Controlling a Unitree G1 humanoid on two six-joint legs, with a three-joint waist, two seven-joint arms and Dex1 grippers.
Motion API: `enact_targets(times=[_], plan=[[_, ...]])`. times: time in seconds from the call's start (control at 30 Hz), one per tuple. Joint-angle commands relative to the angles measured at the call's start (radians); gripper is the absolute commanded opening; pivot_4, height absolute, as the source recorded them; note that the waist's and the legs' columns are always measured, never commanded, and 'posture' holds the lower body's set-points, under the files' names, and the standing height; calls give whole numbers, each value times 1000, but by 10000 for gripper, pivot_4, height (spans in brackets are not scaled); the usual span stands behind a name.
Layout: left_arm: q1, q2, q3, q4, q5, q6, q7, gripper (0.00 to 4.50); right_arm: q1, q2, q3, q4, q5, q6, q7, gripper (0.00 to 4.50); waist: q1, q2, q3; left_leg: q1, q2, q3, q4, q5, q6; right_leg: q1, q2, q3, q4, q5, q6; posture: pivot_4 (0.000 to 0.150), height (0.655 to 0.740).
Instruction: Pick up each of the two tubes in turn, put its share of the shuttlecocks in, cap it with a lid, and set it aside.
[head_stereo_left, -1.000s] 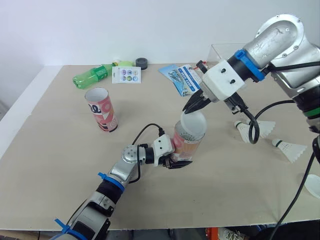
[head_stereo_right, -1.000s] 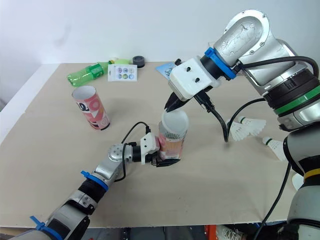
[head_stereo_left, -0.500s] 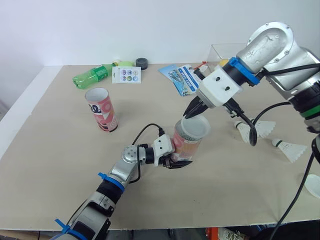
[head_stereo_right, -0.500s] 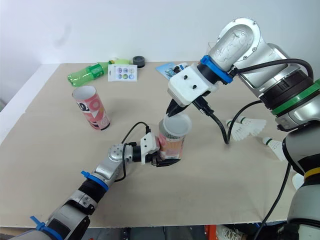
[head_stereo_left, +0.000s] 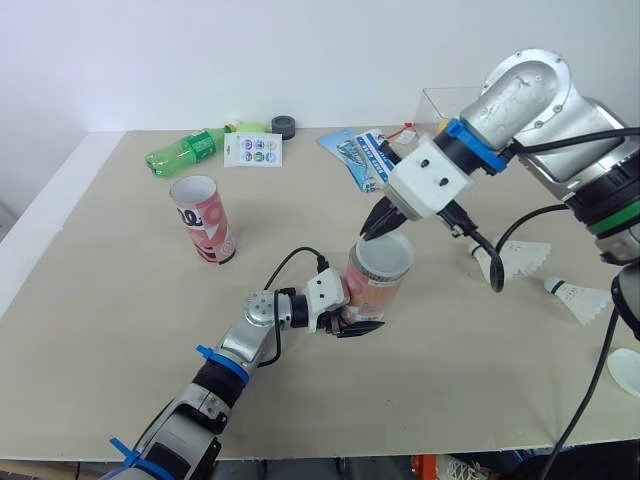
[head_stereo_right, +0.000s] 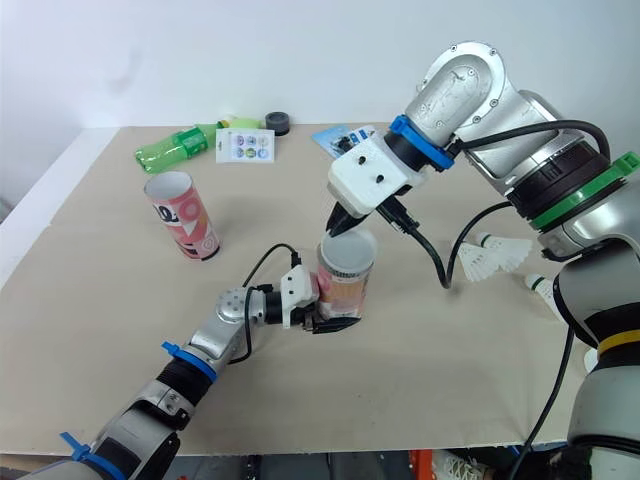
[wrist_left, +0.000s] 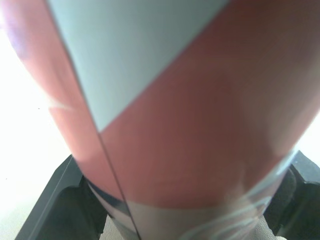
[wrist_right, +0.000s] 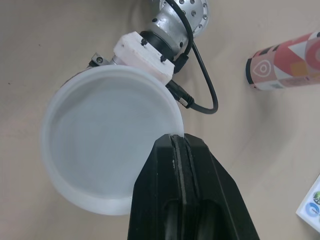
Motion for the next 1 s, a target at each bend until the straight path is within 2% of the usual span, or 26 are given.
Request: enact_targets(times=[0.03,1.0], plan=[[23,14,6,29,17,22,11,33489,-11,-13,-18,-13,11,-12,38,497,0,0,0,0,0,0,0,0,0,0,0,0,0,0,0,1500,7400],[35,13,7,16,10,32,20,33489,17,24,13,53,-39,-61,38,497,0,0,0,0,0,0,0,0,0,0,0,0,0,0,0,1500,7400]])
